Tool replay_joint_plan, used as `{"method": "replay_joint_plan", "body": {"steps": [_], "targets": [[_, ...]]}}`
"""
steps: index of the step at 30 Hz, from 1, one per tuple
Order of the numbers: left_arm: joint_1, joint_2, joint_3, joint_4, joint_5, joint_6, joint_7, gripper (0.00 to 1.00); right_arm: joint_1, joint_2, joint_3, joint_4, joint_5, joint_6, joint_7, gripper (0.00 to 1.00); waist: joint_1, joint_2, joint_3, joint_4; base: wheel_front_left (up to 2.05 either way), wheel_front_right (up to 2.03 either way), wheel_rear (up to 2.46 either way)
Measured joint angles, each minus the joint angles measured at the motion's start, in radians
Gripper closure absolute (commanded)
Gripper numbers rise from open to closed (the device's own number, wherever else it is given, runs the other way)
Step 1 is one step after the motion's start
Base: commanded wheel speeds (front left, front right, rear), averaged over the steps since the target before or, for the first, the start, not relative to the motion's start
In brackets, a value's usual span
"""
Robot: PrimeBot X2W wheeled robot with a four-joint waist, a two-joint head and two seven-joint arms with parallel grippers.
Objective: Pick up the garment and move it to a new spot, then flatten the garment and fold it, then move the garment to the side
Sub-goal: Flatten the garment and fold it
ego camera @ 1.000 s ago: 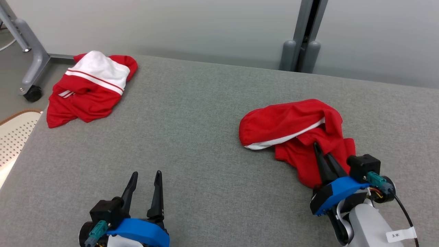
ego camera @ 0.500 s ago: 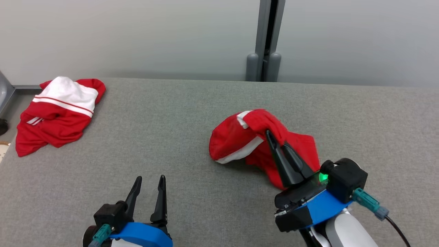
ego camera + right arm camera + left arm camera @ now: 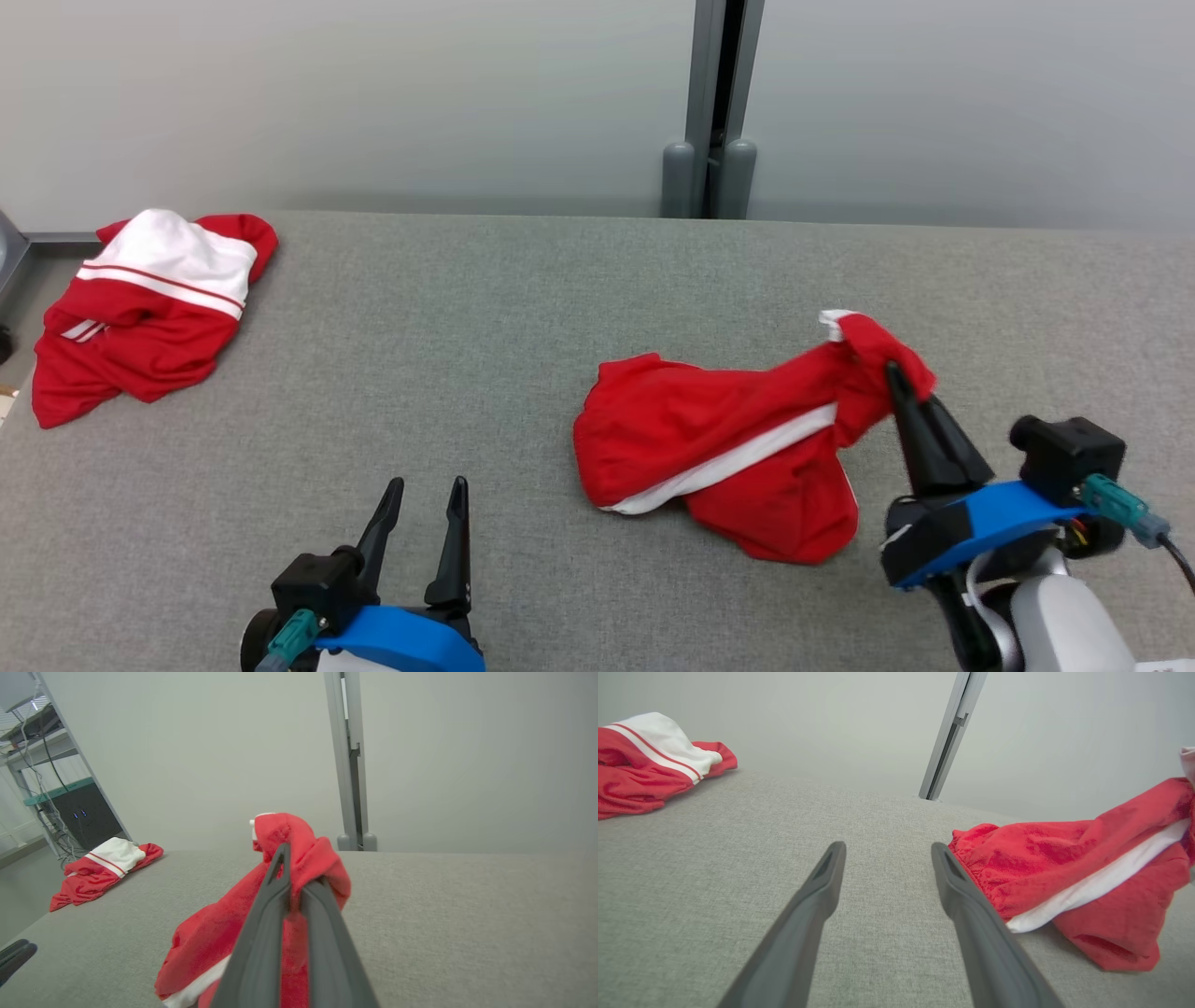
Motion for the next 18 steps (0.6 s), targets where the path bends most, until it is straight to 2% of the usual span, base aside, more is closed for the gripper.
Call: {"method": "replay_joint_plan", "body": {"steps": [5, 11, 14, 15, 18], "targets": [[-0.006, 0.0, -0.025, 0.001, 0.0, -0.001, 0.0, 0.0, -0.022, -0.001, -0.179, 0.184, -0.047, 0.0, -0.017, 1.0, 0.0, 0.0, 0.021, 0.016, 0.0, 0.0, 0.0], [-0.015, 0.0, -0.052, 0.005, 0.0, -0.005, 0.0, 0.0, -0.054, -0.001, -0.306, 0.349, -0.067, 0.0, -0.053, 1.0, 0.0001, 0.0, 0.041, 0.025, 0.0, 0.0, 0.0], [-0.02, 0.0, -0.058, 0.007, 0.0, -0.006, 0.0, 0.0, -0.064, -0.006, -0.33, 0.405, -0.072, 0.0, -0.078, 0.53, 0.0, 0.0, 0.046, 0.024, 0.0, 0.0, 0.0], [-0.02, 0.0, -0.058, 0.007, 0.0, -0.006, 0.0, 0.0, -0.064, -0.006, -0.33, 0.405, -0.072, 0.0, -0.078, 0.0, 0.0, 0.0, 0.046, 0.024, 0.0, 0.0, 0.0], [-0.02, -0.001, -0.062, 0.008, 0.003, -0.006, 0.0, 0.0, -0.067, -0.016, -0.318, 0.446, -0.074, 0.0, -0.113, 0.0, 0.0001, 0.0, 0.044, 0.015, 0.0, 0.0, 0.0]]}}
